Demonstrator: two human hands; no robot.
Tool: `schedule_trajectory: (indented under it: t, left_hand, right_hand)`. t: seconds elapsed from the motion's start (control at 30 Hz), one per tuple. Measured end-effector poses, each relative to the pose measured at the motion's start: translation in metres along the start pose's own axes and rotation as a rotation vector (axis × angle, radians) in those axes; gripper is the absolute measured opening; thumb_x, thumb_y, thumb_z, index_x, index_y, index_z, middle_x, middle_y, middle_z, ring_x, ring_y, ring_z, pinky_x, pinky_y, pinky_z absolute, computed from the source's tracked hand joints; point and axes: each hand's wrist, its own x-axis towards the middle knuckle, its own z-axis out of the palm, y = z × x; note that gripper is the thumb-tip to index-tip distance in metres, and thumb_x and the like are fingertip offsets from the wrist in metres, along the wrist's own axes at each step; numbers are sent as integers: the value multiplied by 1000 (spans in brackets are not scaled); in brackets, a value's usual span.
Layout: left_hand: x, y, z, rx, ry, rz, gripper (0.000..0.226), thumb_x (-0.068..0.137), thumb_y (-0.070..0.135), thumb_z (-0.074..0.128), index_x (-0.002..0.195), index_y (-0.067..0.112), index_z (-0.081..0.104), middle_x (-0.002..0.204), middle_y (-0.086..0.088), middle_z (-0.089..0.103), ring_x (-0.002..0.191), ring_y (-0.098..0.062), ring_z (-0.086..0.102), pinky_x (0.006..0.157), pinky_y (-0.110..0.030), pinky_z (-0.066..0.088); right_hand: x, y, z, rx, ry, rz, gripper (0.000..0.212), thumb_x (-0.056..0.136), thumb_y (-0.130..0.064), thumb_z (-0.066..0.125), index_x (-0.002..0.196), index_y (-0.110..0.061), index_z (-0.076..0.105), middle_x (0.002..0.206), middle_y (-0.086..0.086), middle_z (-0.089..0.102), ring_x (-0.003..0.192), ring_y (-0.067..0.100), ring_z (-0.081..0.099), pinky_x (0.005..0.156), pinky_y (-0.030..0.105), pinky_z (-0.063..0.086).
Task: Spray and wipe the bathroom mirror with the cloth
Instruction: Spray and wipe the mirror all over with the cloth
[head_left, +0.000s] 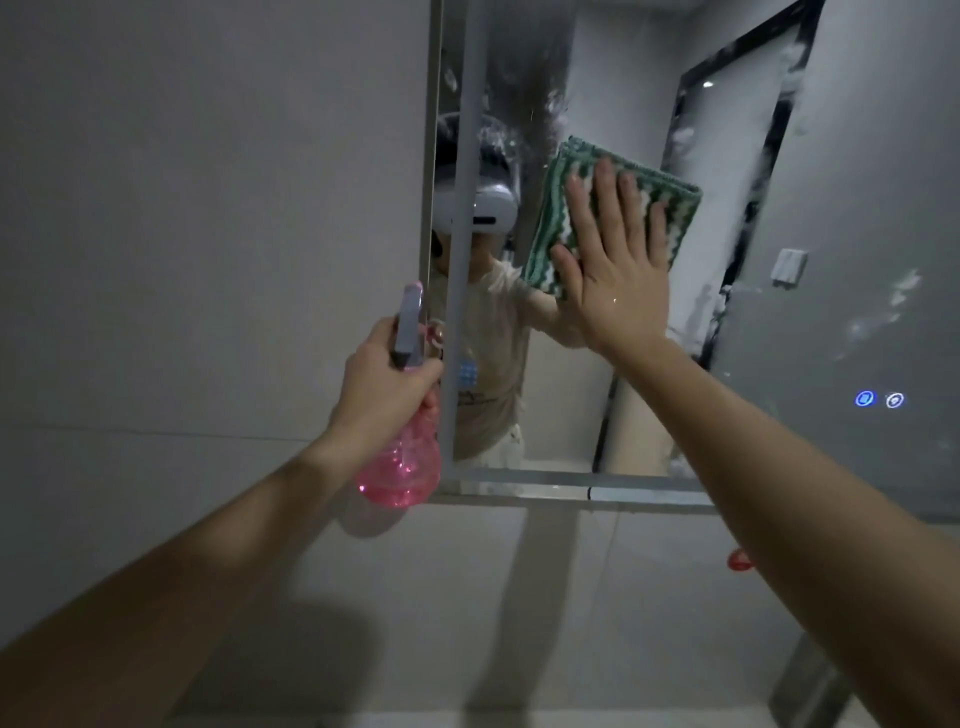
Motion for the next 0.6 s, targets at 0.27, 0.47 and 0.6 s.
schedule_trajectory:
  t: [0.27,0.47,0.6]
  left_hand:
    - [-13,-17,1,3,18,-48,22,83,-1,59,86,20,53,54,-4,57,40,-9,54,43,-18,44]
    - [-48,-70,5,105,-9,-147,25,79,-1,62,80,22,50,47,2,55,41,-11,53,46,-27,47]
    - [-63,-91,13,127,-2,-201,25,77,3,61,82,25,51,46,2,58,42,-17,56,51,-34,50]
  right_hand:
    - [-61,-40,7,108,-43,171,56,102,-43,21,151,-17,20,156,11,24,145,24,12,118,41,0]
    - [-167,-75,21,91,-126,80,60,103,-44,25,153,-24,-2,160,0,-13,147,19,-5,119,43,2]
    - [-213,-90,23,123,-144,12,61,102,-41,31,153,-22,4,160,0,-8,148,21,0,119,44,3]
